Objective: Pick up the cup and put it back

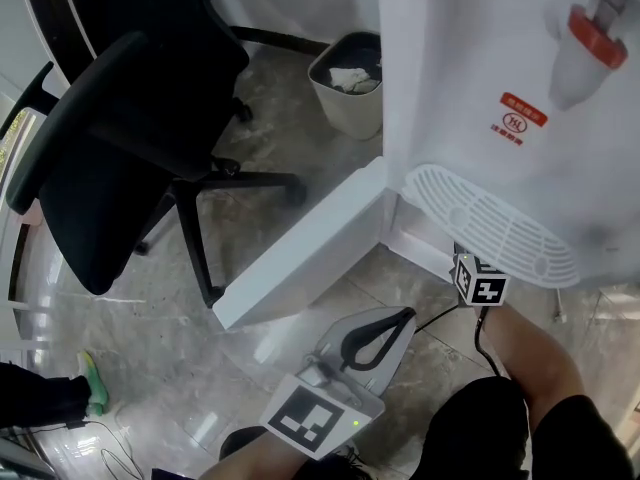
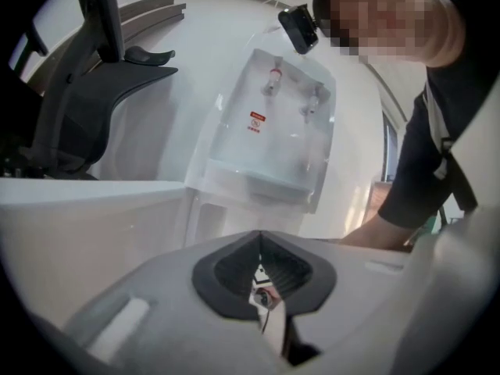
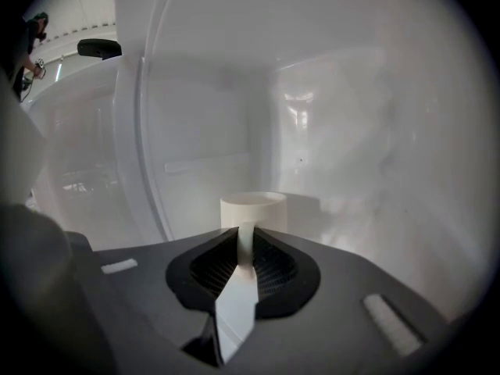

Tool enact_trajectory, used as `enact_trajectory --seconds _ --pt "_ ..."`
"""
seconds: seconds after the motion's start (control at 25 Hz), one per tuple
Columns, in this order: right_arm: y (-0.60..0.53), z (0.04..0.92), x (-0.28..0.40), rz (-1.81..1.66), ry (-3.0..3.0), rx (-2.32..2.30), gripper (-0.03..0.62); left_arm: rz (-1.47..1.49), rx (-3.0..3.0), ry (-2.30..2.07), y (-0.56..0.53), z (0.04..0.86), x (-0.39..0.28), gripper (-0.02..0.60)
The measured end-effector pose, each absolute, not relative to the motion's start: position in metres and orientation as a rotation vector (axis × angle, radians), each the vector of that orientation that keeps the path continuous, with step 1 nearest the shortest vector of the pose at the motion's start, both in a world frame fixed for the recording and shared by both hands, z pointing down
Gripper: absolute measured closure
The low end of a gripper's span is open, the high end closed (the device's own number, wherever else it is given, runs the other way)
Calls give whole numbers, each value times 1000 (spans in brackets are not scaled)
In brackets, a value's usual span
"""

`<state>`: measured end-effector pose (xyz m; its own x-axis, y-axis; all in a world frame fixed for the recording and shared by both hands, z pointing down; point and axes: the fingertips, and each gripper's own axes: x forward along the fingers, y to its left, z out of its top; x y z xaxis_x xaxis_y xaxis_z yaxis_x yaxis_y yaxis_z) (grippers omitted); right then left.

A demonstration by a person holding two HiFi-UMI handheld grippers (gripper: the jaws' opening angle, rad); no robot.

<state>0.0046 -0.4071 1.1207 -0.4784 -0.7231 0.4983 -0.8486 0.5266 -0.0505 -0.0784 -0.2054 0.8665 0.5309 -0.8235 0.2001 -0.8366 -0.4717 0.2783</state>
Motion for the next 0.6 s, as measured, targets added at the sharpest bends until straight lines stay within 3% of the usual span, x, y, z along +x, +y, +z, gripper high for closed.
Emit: enact_trajectory --seconds 0.2,0.32,0.4,0.6 --pt "-407 1123 8 394 -2344 1293 540 51 2456 -1336 -205 867 -75 578" --pt "-403 1129 10 427 -2337 1298 487 36 2442 -1343 -206 867 -81 578" --pt "-399 1133 11 447 -2323 1299 502 28 2436 -1343 -206 867 -85 578" --pt "-392 1125 11 468 -2324 1323 446 27 2444 -1327 -205 868 -86 578"
